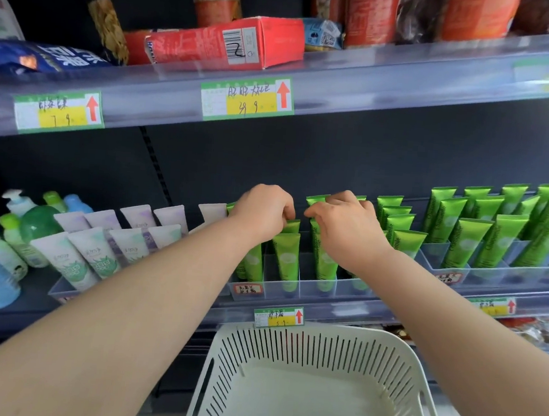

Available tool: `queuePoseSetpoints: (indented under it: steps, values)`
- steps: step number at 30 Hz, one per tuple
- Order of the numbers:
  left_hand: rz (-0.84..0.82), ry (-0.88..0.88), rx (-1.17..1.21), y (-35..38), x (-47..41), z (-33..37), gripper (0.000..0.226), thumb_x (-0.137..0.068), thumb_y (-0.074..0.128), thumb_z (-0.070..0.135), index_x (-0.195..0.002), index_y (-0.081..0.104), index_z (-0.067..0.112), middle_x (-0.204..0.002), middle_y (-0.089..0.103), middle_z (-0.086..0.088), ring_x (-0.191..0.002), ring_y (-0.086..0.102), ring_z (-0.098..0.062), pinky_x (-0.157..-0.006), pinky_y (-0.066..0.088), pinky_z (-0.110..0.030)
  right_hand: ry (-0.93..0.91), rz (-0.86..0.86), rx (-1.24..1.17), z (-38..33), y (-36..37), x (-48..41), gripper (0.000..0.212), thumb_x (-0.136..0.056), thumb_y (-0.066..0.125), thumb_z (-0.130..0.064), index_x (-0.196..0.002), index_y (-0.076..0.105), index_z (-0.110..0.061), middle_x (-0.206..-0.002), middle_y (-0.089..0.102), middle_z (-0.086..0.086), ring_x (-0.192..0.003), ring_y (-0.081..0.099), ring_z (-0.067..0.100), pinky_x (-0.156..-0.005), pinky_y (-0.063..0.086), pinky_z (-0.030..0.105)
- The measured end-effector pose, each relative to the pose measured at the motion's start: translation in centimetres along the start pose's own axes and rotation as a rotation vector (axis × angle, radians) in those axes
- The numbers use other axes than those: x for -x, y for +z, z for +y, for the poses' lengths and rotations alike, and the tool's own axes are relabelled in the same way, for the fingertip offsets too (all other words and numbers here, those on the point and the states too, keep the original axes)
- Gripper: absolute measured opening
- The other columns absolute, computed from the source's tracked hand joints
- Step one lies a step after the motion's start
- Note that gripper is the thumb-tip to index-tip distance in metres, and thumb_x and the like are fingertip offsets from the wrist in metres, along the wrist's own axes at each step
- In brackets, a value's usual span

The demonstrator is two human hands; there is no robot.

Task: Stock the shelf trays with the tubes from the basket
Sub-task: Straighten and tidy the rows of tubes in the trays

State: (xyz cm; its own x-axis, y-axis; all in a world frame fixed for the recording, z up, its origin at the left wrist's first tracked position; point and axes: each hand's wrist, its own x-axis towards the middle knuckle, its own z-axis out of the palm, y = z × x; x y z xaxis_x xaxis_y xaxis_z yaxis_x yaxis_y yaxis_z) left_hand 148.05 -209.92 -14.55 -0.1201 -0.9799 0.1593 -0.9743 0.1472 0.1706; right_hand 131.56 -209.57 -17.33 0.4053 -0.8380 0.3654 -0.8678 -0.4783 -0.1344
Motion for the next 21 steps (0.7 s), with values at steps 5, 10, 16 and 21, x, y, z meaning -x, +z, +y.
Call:
queuePoseSetpoints:
  steps: [5,10,16,21]
  values:
    - [-0.039,-0.045,0.086,-0.4,-0.4,-0.3,0.015,-0.082,0.074,0.016,-0.093,0.074,0.027,-0.092,0.07,0.007,-0.093,0.065,-0.017,-0.083,0.054,-0.035,-0.001,0.016,-0.022,-0.2,0.0,-0.1,0.041,-0.092,0.047,-0.01,-0.129,0.056,-0.027,-0.125,0.06,-0.003,-0.128,0.035,0.018,-0.089,0.032,0.039]
    - [0.125,-0.105,0.215,-0.9,-0.8,-1.1,0.013,-0.082,0.073,0.014,-0.09,0.075,0.024,-0.086,0.069,0.01,-0.089,0.065,-0.015,-0.084,0.054,-0.036,-0.008,0.012,-0.032,-0.4,0.3,-0.1,0.04,-0.093,0.046,-0.011,-0.129,0.056,-0.026,-0.127,0.058,-0.003,-0.128,0.035,0.019,-0.09,0.033,0.039]
    - [-0.034,-0.146,-0.025,-0.6,-2.0,-0.9,0.031,-0.087,0.064,0.004,-0.103,0.072,0.028,-0.108,0.067,0.003,-0.097,0.064,-0.021,-0.085,0.055,-0.036,0.007,0.032,-0.027,0.1,0.4,0.0,0.037,-0.094,0.047,-0.016,-0.127,0.057,-0.027,-0.126,0.058,-0.004,-0.128,0.036,0.019,-0.089,0.032,0.038]
    - [0.037,-0.166,-0.013,0.4,-2.4,-0.4,0.025,-0.088,0.063,0.006,-0.089,0.072,0.028,-0.102,0.067,0.002,-0.091,0.064,-0.022,-0.072,0.052,-0.031,0.015,0.025,-0.034,0.8,0.3,-0.1,0.036,-0.094,0.048,-0.016,-0.126,0.058,-0.028,-0.125,0.058,-0.005,-0.128,0.035,0.018,-0.088,0.031,0.037]
